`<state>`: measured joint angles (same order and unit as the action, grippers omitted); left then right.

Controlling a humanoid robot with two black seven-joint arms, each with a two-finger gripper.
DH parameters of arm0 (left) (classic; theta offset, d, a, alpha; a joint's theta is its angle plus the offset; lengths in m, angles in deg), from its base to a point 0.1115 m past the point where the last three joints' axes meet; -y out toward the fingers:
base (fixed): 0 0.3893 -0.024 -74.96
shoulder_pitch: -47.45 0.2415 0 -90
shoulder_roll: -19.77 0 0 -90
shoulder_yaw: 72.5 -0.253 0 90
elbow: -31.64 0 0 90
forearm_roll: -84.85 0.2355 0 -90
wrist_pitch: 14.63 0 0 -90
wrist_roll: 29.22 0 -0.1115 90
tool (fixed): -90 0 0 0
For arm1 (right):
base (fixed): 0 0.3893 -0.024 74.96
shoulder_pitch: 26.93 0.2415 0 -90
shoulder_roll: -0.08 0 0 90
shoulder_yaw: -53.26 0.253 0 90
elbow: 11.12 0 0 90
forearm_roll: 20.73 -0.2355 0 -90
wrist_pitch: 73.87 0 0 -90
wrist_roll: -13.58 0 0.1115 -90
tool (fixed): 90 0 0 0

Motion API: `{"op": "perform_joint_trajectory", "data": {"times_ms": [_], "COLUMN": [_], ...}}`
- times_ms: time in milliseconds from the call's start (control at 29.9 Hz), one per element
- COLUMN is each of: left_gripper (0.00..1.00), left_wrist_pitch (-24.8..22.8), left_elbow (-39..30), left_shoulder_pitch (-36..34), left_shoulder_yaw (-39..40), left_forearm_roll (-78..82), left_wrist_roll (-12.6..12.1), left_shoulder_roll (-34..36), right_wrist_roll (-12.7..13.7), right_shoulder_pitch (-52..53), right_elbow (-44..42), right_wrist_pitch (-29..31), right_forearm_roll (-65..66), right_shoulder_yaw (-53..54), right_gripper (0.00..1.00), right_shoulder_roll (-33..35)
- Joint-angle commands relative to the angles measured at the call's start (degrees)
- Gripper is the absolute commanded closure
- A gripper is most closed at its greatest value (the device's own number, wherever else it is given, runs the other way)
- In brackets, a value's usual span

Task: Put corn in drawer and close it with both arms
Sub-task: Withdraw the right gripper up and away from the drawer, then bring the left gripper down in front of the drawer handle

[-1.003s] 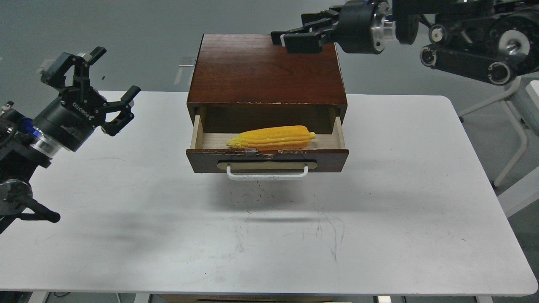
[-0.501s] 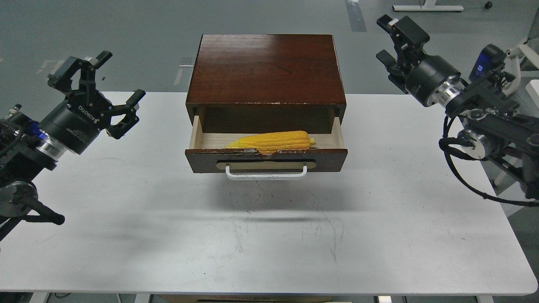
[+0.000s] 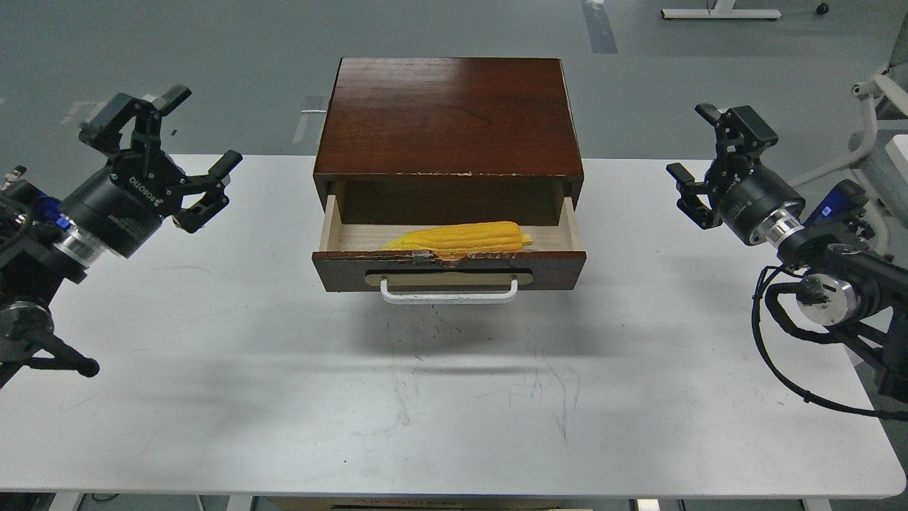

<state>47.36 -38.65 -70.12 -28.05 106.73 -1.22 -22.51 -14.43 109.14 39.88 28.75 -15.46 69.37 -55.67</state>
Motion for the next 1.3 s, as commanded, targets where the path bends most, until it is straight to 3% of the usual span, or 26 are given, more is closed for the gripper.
{"op": "perform_joint_trajectory", "data": {"times_ms": [0, 201, 401, 535, 702, 1003, 1170, 1270], "left_gripper": [0.01, 0.01, 0.01, 0.01, 0.02, 0.05, 0.08, 0.15], "left_wrist_pitch": [0.00, 0.00, 0.00, 0.00, 0.00, 0.00, 0.00, 0.00], "left_elbow": [-3.26, -10.82, -18.03, -20.41, -21.64, -24.28, -24.19, -23.93], "left_shoulder_pitch": [-5.37, -13.03, -17.07, -17.08, -16.81, -15.06, -11.63, -8.82], "left_shoulder_yaw": [0.20, -0.06, -0.50, -0.85, -4.35, -15.52, -16.85, -16.76], "left_forearm_roll": [6.58, 15.37, 31.36, 46.02, 56.76, 63.27, 66.89, 66.72], "left_wrist_roll": [0.00, 0.00, 0.00, 0.00, -0.75, -3.22, -3.22, -3.48], "left_shoulder_roll": [1.32, 0.71, -5.44, -12.99, -17.40, -18.46, -18.54, -18.37], "right_wrist_roll": [0.01, 0.01, 0.01, 0.01, 0.01, 0.01, 0.01, 0.01], "right_shoulder_pitch": [-0.19, -0.63, -1.86, -2.47, -3.17, -3.44, -3.53, -3.53], "right_elbow": [-0.02, -0.20, 0.33, 0.33, 0.06, -0.02, -0.02, -0.02], "right_wrist_pitch": [-0.05, -0.49, -0.22, 0.22, 0.22, 0.22, 0.22, 0.30], "right_forearm_roll": [0.00, 0.00, -0.17, -0.17, -0.09, -0.08, -0.08, -0.08], "right_shoulder_yaw": [0.06, -0.29, 0.15, 0.24, 0.24, 0.24, 0.24, 0.15], "right_gripper": [0.00, 0.00, 0.00, 0.00, 0.00, 0.00, 0.00, 0.00], "right_shoulder_roll": [-0.15, -0.24, -0.33, 0.11, 0.03, 0.03, 0.03, 0.20]}}
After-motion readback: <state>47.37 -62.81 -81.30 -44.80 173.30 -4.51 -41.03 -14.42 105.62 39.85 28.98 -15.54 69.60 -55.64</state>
